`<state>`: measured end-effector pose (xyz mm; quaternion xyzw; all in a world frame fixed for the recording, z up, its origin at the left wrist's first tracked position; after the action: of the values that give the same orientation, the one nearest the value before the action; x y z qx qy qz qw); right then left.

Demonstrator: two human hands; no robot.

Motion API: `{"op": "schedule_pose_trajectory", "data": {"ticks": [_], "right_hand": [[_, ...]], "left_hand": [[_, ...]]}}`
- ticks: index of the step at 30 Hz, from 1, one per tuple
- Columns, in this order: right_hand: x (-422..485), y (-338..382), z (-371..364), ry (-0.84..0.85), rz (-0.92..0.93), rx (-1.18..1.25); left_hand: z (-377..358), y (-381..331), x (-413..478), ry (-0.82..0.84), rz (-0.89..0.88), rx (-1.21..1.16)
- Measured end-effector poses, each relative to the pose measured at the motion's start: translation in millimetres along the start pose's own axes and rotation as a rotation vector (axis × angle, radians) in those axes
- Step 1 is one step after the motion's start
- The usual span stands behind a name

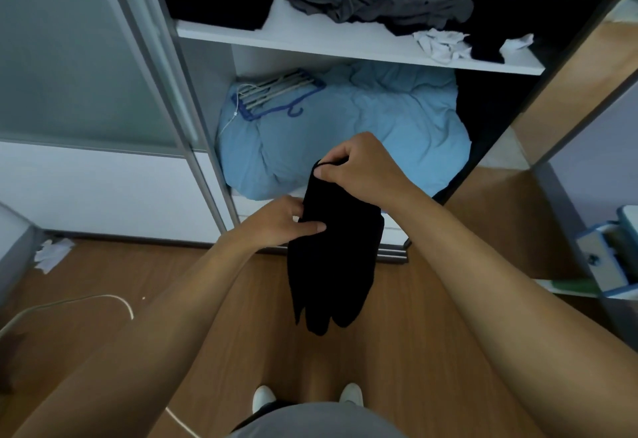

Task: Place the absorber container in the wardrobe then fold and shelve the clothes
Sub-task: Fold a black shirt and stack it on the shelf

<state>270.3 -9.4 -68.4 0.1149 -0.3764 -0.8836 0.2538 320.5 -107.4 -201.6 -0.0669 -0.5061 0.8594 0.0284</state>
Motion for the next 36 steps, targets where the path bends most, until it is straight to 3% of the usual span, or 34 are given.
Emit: {"op": "schedule_pose_trajectory", "data": {"ticks": [3,6,8,12,14,18,22,26,30,36], "right_hand": [[-0.8,-9.5,6.0,-0.01,-0.064,0.175],[-0.7,-24.4,11.2,-0.005,-0.118,0.318],[-2.3,-34.5,10.2,0.038,-0.147,0.335],[-2.9,-47.3,8.8,0.143,-0.146,0.175],[-1.7,-55.3,4.9,0.196,-0.165,0.041],[-0.3,-69.5,-7.3,0.217,-0.213,-0.174],[-0.3,-78.6,-4.2,0.042,-0.449,0.272],[0.9,-58.9,-19.7,0.09,-0.493,0.636],[3.3,-40.8,-40.3,0.128,-0.453,0.747],[2.2,-33.5,-42.5,0.05,-0.435,0.852]], "left_hand": [[-16.5,18.1,-8.4,0.13,0.044,-0.042],[-12.8,31.0,-13.5,0.123,0.042,-0.073],[0.7,38.2,-13.7,0.038,0.047,-0.096],[47.0,48.3,-26.7,-0.332,0.084,-0.393],[57.0,46.5,-29.4,-0.376,0.072,-0.49],[54.1,25.6,-24.6,-0.283,0.008,-0.422],[50.9,17.4,-24.9,-0.138,-0.038,-0.285],[29.3,22.3,-28.1,0.069,-0.007,-0.111],[4.4,37.0,-31.0,0.114,-0.003,-0.102],[-43.2,48.0,-24.3,0.211,-0.053,-0.101]]}}
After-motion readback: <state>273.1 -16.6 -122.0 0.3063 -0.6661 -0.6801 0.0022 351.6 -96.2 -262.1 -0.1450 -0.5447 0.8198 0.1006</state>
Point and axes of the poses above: each hand's wrist, its own x-axis towards the middle knuckle, its own z-axis out of the back of the hand, y = z × x, the point moved 10 cm from there along x, towards the middle knuckle, and after that the axes turned 3 degrees about -z, right-handed, at the moved point
